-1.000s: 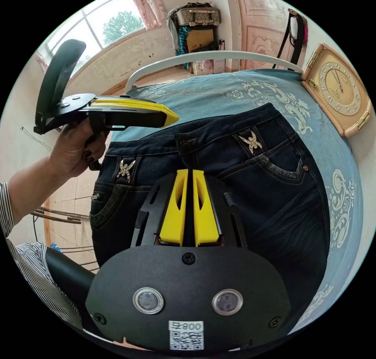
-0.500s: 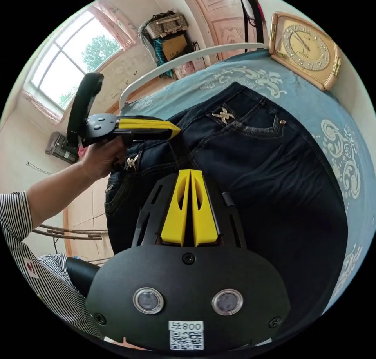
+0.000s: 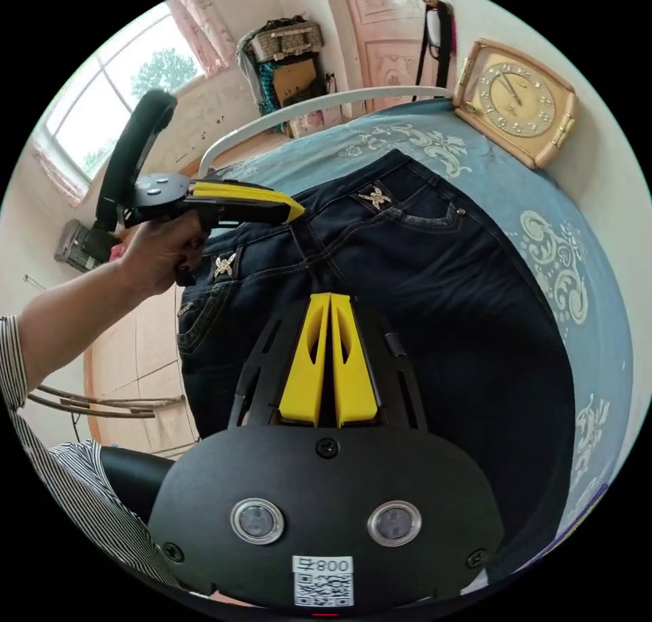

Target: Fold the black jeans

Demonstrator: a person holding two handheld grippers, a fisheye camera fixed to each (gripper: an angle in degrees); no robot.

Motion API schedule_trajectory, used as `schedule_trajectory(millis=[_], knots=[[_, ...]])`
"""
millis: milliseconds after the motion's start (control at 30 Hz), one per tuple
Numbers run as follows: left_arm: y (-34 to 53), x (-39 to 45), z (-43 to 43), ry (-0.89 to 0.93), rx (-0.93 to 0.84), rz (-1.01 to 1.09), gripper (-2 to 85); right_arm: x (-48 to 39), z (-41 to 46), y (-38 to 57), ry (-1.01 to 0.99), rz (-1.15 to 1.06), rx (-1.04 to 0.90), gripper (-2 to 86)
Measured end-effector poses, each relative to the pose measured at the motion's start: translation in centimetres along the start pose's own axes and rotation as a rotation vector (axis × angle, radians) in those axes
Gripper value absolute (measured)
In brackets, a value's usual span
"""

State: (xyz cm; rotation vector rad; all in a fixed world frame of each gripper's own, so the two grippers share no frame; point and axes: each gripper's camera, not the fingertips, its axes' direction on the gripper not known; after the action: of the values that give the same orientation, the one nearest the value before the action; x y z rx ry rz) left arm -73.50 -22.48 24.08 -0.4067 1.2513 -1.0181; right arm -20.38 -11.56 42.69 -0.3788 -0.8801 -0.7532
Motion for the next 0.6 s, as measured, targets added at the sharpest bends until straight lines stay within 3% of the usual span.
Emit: schedule_trajectory(millis=[200, 333, 600], knots=[[0.0, 3.8, 3.0, -0.056, -0.147, 0.194, 0.4, 5.1, -4.9, 8.3, 0.076, 0.252, 0.034, 0.2], [-0.6, 2.4, 4.5, -0.062, -0.190, 0.137, 0.4, 7.1, -2.5, 10.5, 0.080, 0.329, -0.143, 0.2], [-0.1, -1.0, -0.2, 0.039, -0.155, 0.130, 1.3, 7.2, -7.9, 14.8, 0.045, 0.378, -0.007, 0.2]])
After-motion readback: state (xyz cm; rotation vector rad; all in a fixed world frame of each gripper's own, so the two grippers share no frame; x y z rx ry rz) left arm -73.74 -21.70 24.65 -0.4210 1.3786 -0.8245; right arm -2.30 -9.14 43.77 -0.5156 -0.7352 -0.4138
